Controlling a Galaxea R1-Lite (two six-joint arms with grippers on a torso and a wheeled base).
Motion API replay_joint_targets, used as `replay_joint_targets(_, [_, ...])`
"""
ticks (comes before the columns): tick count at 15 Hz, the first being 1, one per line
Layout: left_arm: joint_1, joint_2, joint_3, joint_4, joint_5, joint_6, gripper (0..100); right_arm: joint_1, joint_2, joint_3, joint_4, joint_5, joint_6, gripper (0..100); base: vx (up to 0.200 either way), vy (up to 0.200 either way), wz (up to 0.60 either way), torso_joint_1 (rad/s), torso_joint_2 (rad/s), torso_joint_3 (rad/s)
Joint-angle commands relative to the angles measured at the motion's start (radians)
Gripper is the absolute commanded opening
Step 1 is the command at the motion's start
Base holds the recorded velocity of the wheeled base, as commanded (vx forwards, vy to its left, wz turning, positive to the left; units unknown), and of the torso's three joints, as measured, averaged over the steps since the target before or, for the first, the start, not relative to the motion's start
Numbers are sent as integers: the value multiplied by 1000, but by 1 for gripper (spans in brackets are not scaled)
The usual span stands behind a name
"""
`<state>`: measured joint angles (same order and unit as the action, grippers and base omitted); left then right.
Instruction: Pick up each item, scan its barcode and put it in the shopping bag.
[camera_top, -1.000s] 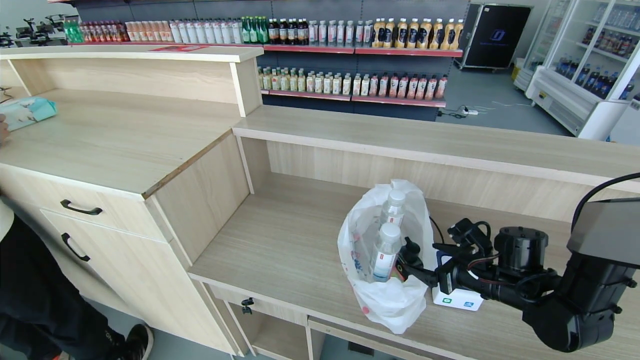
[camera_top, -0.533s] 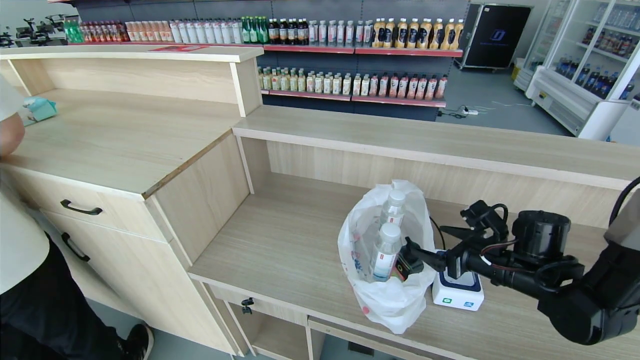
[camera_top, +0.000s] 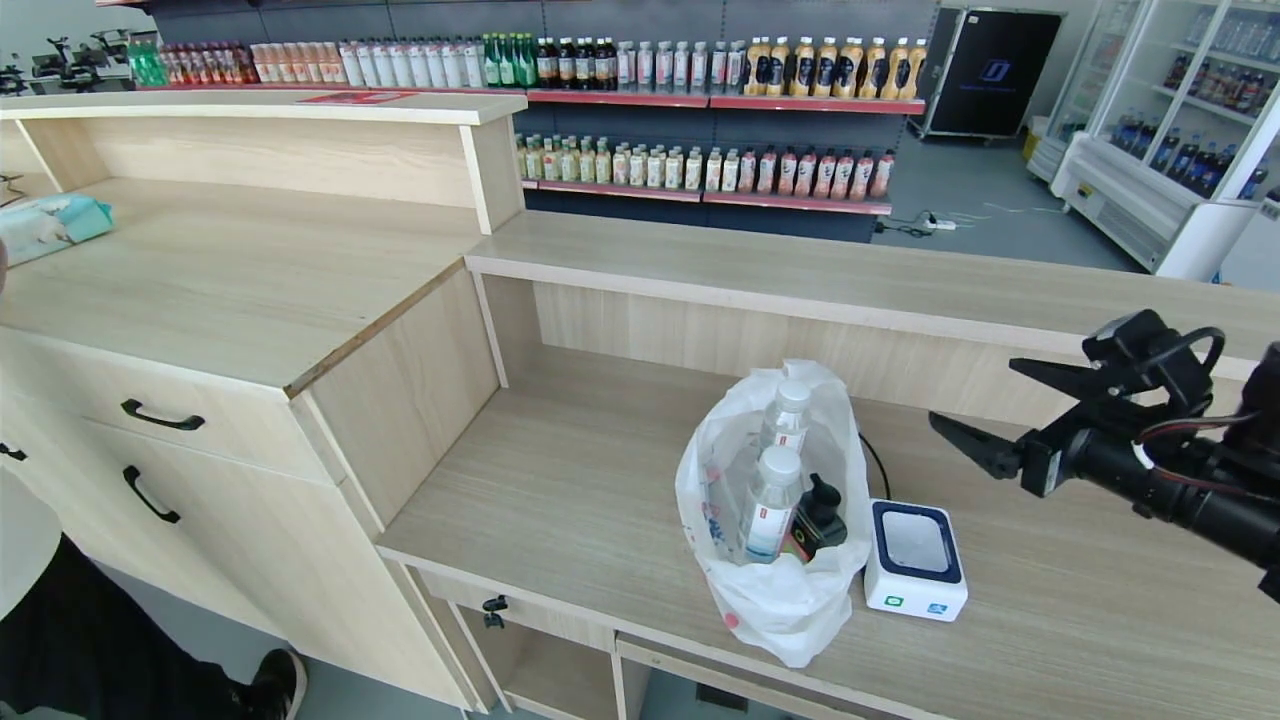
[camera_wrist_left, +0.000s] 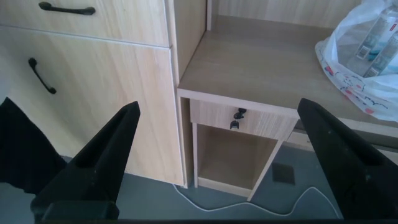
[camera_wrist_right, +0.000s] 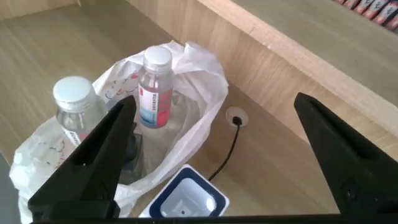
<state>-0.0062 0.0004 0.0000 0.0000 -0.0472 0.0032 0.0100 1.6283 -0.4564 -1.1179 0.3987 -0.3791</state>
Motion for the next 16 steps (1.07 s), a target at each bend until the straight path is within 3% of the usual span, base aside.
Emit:
replay_joint_targets(1, [0, 1, 0, 0, 0, 0, 100, -61, -146, -8, 7, 3, -37, 100, 0, 0, -600, 2, 2, -7])
replay_joint_targets(4, [0, 1, 0, 0, 0, 0, 100, -140, -271, -79, 158, 2, -10, 100, 0, 0, -600, 1, 1, 1])
replay_joint_targets(6, [0, 1, 0, 0, 0, 0, 100, -231, -355, -150, 388, -20, -6, 100, 0, 0, -600, 5, 0, 0])
replay_joint_targets(9, [0, 1, 0, 0, 0, 0, 100, -262, -452, -163, 552, -187, 69, 100, 0, 0, -600, -2, -1, 2])
replay_joint_targets(12, [0, 1, 0, 0, 0, 0, 100, -260, -573, 22, 550, -221, 121, 100, 0, 0, -200, 1, -1, 1])
replay_joint_targets(14, [0, 1, 0, 0, 0, 0, 100, -242, -725, 263, 555, -216, 272, 100, 0, 0, 0, 0, 0, 0])
replay_joint_targets(16, [0, 1, 0, 0, 0, 0, 100, -154, -912, 456, 583, -218, 359, 100, 0, 0, 0, 0, 0, 0])
